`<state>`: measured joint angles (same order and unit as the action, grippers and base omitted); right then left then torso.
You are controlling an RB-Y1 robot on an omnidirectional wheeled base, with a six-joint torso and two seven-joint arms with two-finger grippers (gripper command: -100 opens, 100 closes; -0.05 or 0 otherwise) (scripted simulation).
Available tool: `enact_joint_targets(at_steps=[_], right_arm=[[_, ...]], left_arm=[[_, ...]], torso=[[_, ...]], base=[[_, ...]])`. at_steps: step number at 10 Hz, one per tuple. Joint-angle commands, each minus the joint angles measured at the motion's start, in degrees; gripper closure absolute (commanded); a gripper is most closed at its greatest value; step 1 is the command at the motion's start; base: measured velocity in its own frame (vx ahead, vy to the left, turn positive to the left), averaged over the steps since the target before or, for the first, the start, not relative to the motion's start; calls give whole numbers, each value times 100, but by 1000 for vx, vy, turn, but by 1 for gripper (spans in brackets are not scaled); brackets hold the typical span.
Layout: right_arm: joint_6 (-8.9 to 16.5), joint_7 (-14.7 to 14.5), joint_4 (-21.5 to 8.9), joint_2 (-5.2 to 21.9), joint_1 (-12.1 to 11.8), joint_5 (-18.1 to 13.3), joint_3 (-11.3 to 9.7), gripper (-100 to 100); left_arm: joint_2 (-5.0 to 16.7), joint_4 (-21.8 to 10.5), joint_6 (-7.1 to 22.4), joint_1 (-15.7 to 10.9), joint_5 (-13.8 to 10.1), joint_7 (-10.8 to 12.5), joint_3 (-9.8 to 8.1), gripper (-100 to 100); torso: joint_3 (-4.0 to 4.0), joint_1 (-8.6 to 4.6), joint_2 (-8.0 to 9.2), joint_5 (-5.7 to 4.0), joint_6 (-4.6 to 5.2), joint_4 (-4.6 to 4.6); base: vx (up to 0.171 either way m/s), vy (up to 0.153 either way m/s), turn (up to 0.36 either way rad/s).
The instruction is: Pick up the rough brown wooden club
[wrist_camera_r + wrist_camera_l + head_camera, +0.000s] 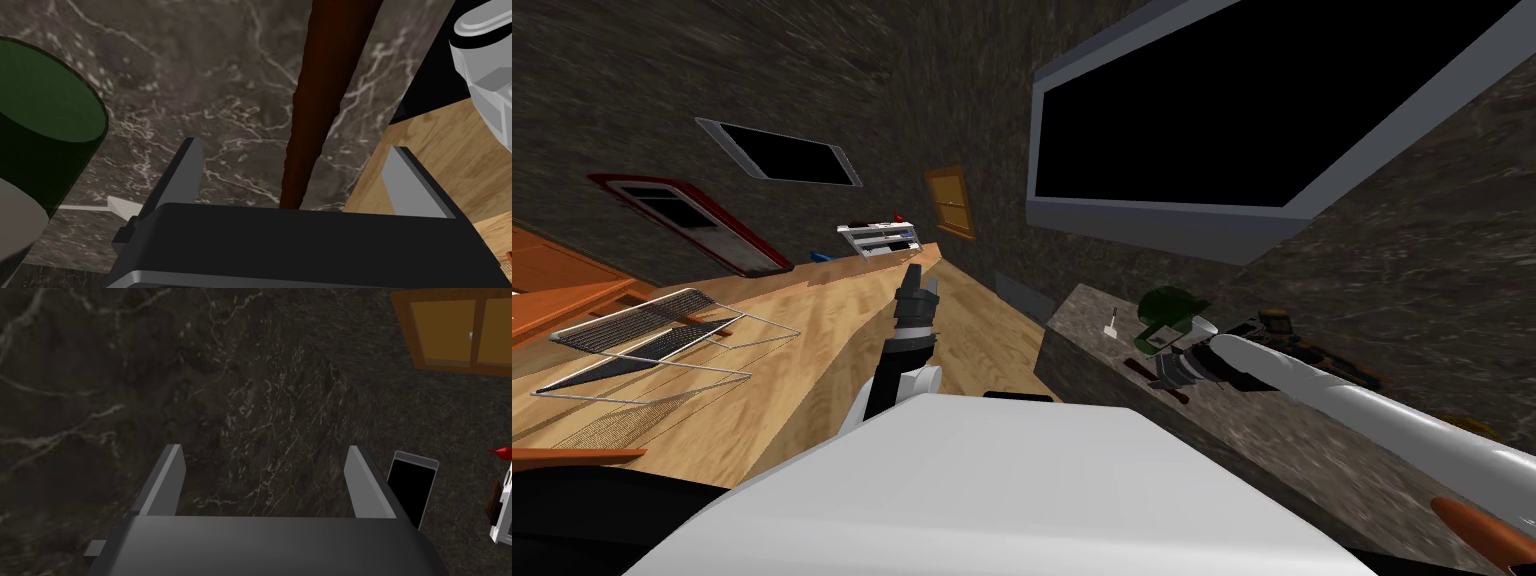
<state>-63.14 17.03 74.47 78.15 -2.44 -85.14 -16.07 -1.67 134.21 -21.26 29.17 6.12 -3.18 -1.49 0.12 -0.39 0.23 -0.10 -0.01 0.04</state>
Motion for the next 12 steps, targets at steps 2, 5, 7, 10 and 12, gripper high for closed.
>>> enact_joint_targets(at_steps=[2, 5, 7, 10, 12], right_arm=[[-238, 316, -72, -318, 242, -420, 147, -100], [-386, 525, -107, -531, 403, -812, 241, -100], [-535, 733, -142, -745, 564, -1115, 335, -100], [-832, 1150, -212, -1172, 885, -1620, 524, -100], [-980, 1358, -247, -1385, 1046, -1927, 619, -100]], left_arm=[[0, 0, 0, 1, 0, 0, 0, 0], [0, 0, 0, 0, 0, 0, 0, 0], [0, 0, 0, 0, 0, 0, 0, 0], [0, 0, 0, 1, 0, 0, 0, 0], [0, 0, 0, 1, 0, 0, 0, 0]], torso=[[-2, 3, -5, 1, 4, 0], [0, 8, -1, 2, 1, 0], [2, 1, 3, 1, 2, 1], [-1, 7, -3, 2, 6, 0], [-1, 5, -3, 2, 6, 0]], base=[[-67, -47, 76], [-80, -39, 65], [-90, -52, 81], [-85, -45, 84], [-87, -39, 79]])
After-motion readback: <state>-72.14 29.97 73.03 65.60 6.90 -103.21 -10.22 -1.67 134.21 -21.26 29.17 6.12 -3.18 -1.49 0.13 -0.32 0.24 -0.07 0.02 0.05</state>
